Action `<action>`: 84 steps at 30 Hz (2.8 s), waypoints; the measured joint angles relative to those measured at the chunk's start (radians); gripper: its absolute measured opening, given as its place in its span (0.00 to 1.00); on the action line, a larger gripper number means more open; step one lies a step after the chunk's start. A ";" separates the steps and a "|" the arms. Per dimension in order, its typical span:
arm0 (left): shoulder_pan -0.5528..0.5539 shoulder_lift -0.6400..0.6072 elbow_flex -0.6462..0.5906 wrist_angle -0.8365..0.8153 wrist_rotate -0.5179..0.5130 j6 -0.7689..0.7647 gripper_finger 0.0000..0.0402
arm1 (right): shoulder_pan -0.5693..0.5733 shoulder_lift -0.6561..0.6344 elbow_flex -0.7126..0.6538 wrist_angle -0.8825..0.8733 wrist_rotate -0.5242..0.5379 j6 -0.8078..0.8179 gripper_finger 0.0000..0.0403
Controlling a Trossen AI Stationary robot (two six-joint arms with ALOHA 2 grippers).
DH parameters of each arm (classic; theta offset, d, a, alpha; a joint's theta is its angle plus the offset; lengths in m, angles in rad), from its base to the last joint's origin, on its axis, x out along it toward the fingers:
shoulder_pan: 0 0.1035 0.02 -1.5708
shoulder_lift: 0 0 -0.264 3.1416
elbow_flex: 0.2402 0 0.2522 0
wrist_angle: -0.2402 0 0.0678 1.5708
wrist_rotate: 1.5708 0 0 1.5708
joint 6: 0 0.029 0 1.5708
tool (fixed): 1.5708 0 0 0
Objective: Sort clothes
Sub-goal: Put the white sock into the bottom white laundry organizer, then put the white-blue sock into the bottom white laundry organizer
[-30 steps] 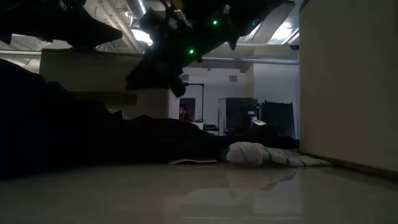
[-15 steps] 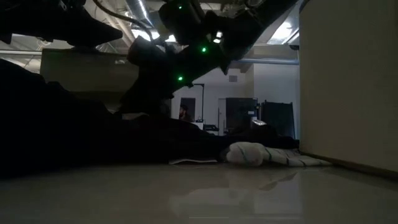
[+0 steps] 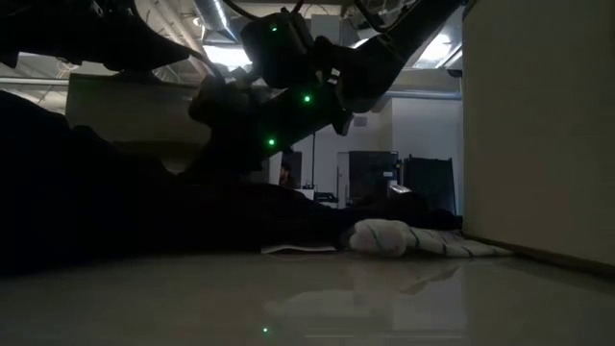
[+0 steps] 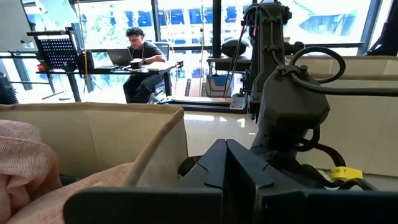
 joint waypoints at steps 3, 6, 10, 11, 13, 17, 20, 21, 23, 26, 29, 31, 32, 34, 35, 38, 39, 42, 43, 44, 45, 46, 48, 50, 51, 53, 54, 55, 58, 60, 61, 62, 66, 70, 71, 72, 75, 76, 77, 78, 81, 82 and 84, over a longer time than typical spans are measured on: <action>0.000 0.000 0.000 -0.003 0.000 -0.003 0.00 | 0.001 0.000 0.000 -0.005 0.001 -0.017 0.12; 0.000 0.000 0.000 -0.004 0.000 -0.005 0.00 | 0.001 0.001 0.000 -0.008 0.003 -0.025 0.02; 0.000 0.000 0.000 -0.009 0.000 -0.009 0.00 | 0.002 -0.010 -0.002 -0.024 0.019 -0.033 0.04; 0.000 0.000 0.000 -0.008 0.000 -0.009 0.00 | 0.005 -0.019 -0.003 -0.035 0.023 -0.045 0.03; 0.000 0.000 0.000 -0.009 0.000 -0.009 0.00 | 0.014 -0.041 -0.005 -0.047 0.044 -0.069 0.01; 0.000 0.001 0.000 -0.012 0.001 -0.010 0.00 | 0.041 -0.117 -0.005 -0.045 0.110 -0.140 0.02; 0.000 0.000 0.000 -0.013 0.001 -0.009 0.00 | 0.061 -0.183 -0.003 -0.091 0.118 -0.181 0.01; 0.000 0.000 0.000 -0.015 0.001 -0.010 0.00 | 0.068 -0.205 -0.003 -0.111 0.117 -0.183 0.01; 0.000 0.001 0.000 -0.016 0.001 -0.008 0.00 | 0.079 -0.263 -0.003 -0.173 0.113 -0.184 0.01; 0.000 0.000 0.000 -0.015 0.001 -0.009 0.00 | 0.097 -0.356 -0.003 -0.270 0.112 -0.181 0.01; 0.000 0.000 0.000 -0.016 0.001 -0.004 0.00 | 0.129 -0.447 -0.003 -0.377 0.122 -0.178 0.01; 0.000 0.000 0.000 -0.017 0.001 -0.002 0.00 | 0.155 -0.513 -0.003 -0.436 0.142 -0.162 0.01; 0.000 0.000 0.000 -0.020 0.001 -0.004 0.00 | 0.169 -0.550 -0.003 -0.468 0.148 -0.156 0.01; 0.000 0.000 0.000 -0.036 0.001 -0.005 0.00 | 0.195 -0.619 -0.002 -0.538 0.149 -0.132 0.00; 0.000 0.000 0.000 -0.045 0.001 -0.006 0.00 | 0.208 -0.654 -0.002 -0.577 0.149 -0.117 0.00; 0.000 0.001 0.000 -0.067 0.001 -0.006 0.00 | 0.250 -0.751 -0.002 -0.702 0.148 -0.044 0.01; 0.000 0.001 0.000 -0.074 0.001 -0.006 0.00 | 0.266 -0.783 -0.002 -0.748 0.150 -0.014 0.01; 0.000 0.001 0.000 -0.087 0.001 -0.006 0.00 | 0.320 -0.871 -0.002 -0.874 0.147 0.086 0.00; 0.000 0.001 0.000 -0.086 0.001 -0.006 0.00 | 0.341 -0.897 -0.002 -0.912 0.143 0.122 0.00; 0.000 0.000 0.000 -0.086 0.000 -0.006 0.00 | 0.367 -0.924 -0.002 -0.938 0.138 0.159 0.00; 0.000 0.000 0.000 -0.086 0.001 -0.006 0.00 | 0.394 -0.951 -0.002 -0.958 0.136 0.194 0.00; 0.000 0.000 0.000 -0.087 0.000 -0.006 0.00 | 0.423 -0.979 -0.002 -0.978 0.135 0.232 0.00; 0.000 0.000 0.000 -0.087 0.000 -0.006 0.00 | 0.481 -1.038 -0.002 -0.996 0.133 0.312 0.00; 0.000 0.000 0.000 -0.087 0.000 -0.006 0.00 | 0.543 -1.093 -0.002 -1.033 0.120 0.418 0.00; 0.000 0.000 0.000 -0.087 0.000 -0.006 0.00 | 0.573 -1.115 -0.002 -1.058 0.108 0.480 0.00; 0.000 0.000 0.000 -0.087 0.000 -0.006 0.00 | 0.631 -1.154 -0.001 -1.117 0.096 0.608 0.00; 0.000 0.000 0.000 -0.087 0.000 -0.006 0.00 | 0.659 -1.167 -0.001 -1.155 0.102 0.669 0.00; 0.000 0.000 0.000 -0.087 0.000 -0.006 0.00 | 0.689 -1.176 -0.001 -1.191 0.121 0.736 0.00; 0.000 0.000 0.000 -0.087 0.000 -0.006 0.00 | 0.759 -1.185 -0.001 -1.329 0.156 0.941 0.00; 0.000 0.001 0.000 -0.087 0.000 -0.006 0.00 | 0.795 -1.183 -0.002 -1.441 0.144 1.089 0.00; 0.000 0.001 0.000 -0.088 0.000 -0.006 0.00 | 0.808 -1.178 -0.002 -1.508 0.137 1.163 0.00; 0.000 0.001 0.000 -0.088 0.000 -0.006 0.00 | 0.816 -1.171 -0.002 -1.575 0.129 1.239 0.00; 0.000 0.000 0.000 -0.093 0.000 -0.006 0.00 | 0.844 -1.144 -0.048 -1.771 0.054 1.511 0.00; 0.000 0.001 0.000 -0.095 0.000 -0.006 0.00 | 0.868 -1.132 -0.148 -1.770 -0.014 1.619 0.00; 0.000 0.001 0.000 -0.096 0.000 -0.006 0.00 | 0.869 -1.130 -0.174 -1.757 -0.024 1.628 0.00; 0.000 0.001 0.000 -0.099 0.000 -0.006 0.00 | 0.868 -1.128 -0.200 -1.737 -0.033 1.631 0.00; 0.000 0.001 0.000 -0.114 0.000 -0.006 0.00 | 0.864 -1.122 -0.274 -1.694 -0.045 1.635 0.03; 0.000 0.001 0.000 -0.115 0.000 -0.006 0.00 | 0.863 -1.121 -0.295 -1.681 -0.045 1.643 0.04; 0.000 0.000 0.000 -0.114 0.000 -0.006 0.00 | 0.858 -1.121 -0.312 -1.670 -0.046 1.653 0.06; 0.000 0.000 0.000 -0.114 0.000 -0.006 0.00 | 0.855 -1.121 -0.323 -1.661 -0.051 1.658 0.08; 0.000 0.000 0.000 -0.114 0.000 -0.006 0.00 | 0.850 -1.121 -0.328 -1.651 -0.098 1.661 0.17; 0.000 0.000 0.000 -0.114 0.000 -0.006 0.00 | 0.845 -1.123 -0.315 -1.655 -0.114 1.661 0.20; 0.000 0.000 0.000 -0.115 0.000 -0.006 0.00 | 0.821 -1.126 -0.272 -1.655 -0.141 1.656 0.27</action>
